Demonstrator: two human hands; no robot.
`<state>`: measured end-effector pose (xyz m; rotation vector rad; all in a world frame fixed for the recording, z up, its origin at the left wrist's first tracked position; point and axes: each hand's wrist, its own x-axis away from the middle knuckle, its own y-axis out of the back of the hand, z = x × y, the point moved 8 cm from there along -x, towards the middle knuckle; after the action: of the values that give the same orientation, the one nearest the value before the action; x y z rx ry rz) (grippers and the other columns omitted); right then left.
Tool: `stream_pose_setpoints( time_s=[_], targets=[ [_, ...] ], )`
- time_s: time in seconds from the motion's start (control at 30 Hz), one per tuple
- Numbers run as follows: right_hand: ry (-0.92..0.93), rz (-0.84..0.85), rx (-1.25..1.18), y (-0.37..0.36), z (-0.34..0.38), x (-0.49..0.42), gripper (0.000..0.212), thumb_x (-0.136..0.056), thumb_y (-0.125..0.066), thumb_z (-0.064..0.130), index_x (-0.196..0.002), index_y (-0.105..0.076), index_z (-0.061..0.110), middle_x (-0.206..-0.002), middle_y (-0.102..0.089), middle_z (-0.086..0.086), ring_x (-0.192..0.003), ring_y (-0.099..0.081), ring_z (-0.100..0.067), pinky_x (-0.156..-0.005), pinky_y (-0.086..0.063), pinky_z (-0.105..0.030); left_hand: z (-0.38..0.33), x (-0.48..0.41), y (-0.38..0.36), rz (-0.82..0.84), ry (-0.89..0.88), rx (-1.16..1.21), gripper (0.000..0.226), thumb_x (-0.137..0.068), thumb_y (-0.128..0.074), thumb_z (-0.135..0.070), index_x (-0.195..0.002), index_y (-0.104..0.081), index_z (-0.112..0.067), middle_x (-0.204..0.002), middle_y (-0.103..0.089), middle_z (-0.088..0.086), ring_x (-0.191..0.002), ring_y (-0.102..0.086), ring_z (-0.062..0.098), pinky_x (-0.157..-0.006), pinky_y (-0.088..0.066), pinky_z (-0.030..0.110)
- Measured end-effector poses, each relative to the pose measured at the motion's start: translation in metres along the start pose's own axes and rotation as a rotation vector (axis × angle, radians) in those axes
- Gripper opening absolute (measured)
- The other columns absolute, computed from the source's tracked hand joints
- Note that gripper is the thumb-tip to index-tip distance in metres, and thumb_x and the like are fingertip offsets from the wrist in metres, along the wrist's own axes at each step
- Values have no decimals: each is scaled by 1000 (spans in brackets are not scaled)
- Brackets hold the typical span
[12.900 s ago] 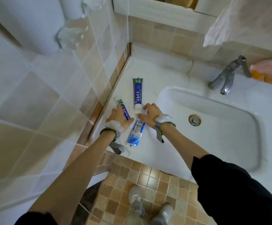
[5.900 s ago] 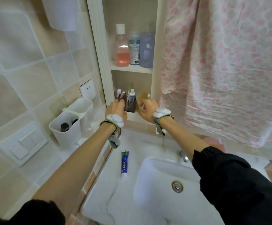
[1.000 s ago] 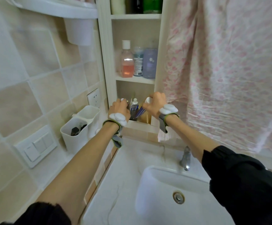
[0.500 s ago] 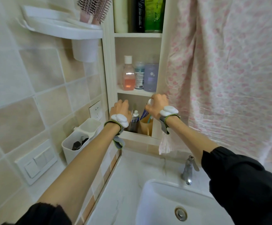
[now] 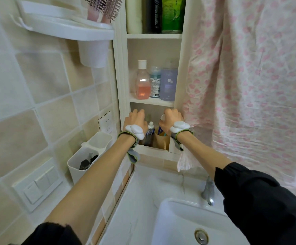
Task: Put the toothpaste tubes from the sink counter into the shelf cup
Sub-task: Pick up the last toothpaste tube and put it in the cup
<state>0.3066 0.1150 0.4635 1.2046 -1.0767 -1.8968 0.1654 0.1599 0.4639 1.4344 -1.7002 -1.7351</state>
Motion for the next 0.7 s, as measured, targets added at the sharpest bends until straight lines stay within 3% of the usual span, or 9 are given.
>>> stream_pose_setpoints(
  time_s=[0.27,0.43,0.6,0.7],
  targets=[
    [-11,46,2,-27,-1,2,12,-88,-62,9,-81,-53,6,-89,-61,-20,-79,-62,-42,-57,-38,-34,6,-3,-16,11,-5,5,22,-95,-50,-15,-115,-55,-5,-118,-57,18,-105,-58,39,-73,-38,37],
    [-38,53,14,-43,-2,2,6,-89,-59,7,-86,-55,4,-97,-63,-22,-74,-55,-39,-59,-38,-34,12,-5,-27,37,-11,5,23,-95,-51,-15,-115,-56,-6,-118,-57,18,-105,-58,39,-76,-42,38],
    [-39,70,34,-51,-3,-1,9,-92,-59,8,-94,-60,0,-98,-64,-22,-83,-62,-41,-60,-38,-34,17,-7,-32,48,-11,15,23,-94,-51,-15,-115,-57,-6,-118,-57,18,-105,-58,39,-79,-46,40],
    [-51,70,47,-53,-4,-3,8,-92,-60,9,-92,-61,1,-97,-65,-21,-76,-57,-38,-59,-38,-34,18,-8,-34,50,-11,22,23,-94,-51,-14,-114,-57,-5,-118,-57,18,-105,-58,39,-77,-44,40]
  ],
)
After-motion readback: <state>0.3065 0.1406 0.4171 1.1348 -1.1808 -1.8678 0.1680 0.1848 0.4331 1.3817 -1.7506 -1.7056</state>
